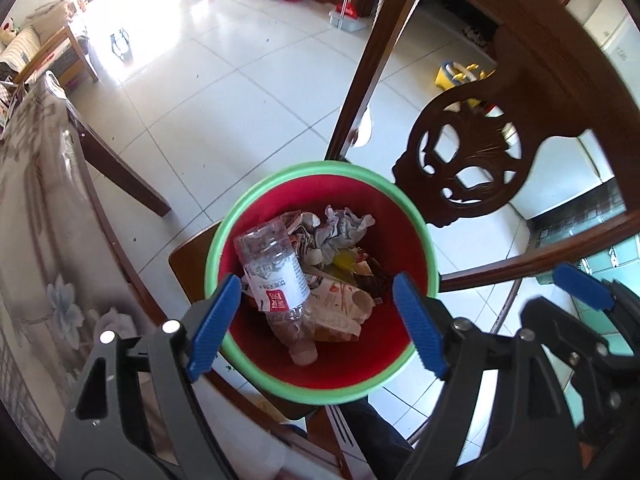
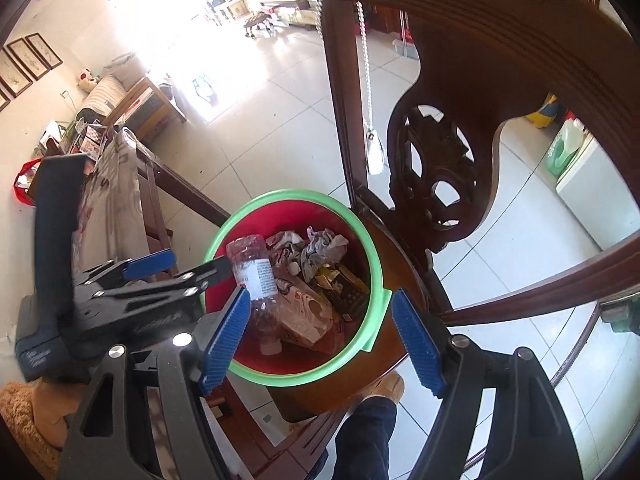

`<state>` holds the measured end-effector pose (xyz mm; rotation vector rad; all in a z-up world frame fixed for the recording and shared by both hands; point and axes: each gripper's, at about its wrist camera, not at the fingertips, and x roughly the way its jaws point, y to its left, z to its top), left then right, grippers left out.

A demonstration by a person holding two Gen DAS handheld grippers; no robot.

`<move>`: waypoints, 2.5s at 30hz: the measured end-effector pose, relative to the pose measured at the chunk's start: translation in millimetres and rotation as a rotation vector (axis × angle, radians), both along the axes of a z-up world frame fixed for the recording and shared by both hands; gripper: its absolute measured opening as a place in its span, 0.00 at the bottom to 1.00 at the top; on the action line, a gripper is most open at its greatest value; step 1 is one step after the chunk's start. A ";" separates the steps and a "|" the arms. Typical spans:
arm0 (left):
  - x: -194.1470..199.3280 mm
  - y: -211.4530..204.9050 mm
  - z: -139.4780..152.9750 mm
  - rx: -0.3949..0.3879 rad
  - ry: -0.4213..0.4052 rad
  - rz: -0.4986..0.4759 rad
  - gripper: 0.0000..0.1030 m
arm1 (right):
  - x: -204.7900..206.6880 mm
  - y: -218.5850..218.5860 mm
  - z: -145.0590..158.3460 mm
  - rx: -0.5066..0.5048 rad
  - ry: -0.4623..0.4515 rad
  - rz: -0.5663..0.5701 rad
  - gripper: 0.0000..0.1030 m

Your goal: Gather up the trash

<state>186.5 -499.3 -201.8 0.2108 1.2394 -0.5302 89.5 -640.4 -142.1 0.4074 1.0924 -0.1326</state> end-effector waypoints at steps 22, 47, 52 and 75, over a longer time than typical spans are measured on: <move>-131.6 259.3 102.8 -0.126 -0.223 0.207 0.91 | -100.6 207.2 71.7 -0.089 -0.227 0.071 0.92; -192.4 348.4 205.8 -0.192 -0.779 0.531 0.95 | -160.0 296.4 155.7 -0.357 -0.788 0.091 0.94; -191.9 356.4 202.3 -0.250 -0.716 0.532 0.95 | -163.7 298.1 150.9 -0.345 -0.770 0.093 0.94; -182.3 354.3 193.3 -0.211 -0.652 0.527 0.95 | -160.0 291.0 138.5 -0.350 -0.712 0.078 0.94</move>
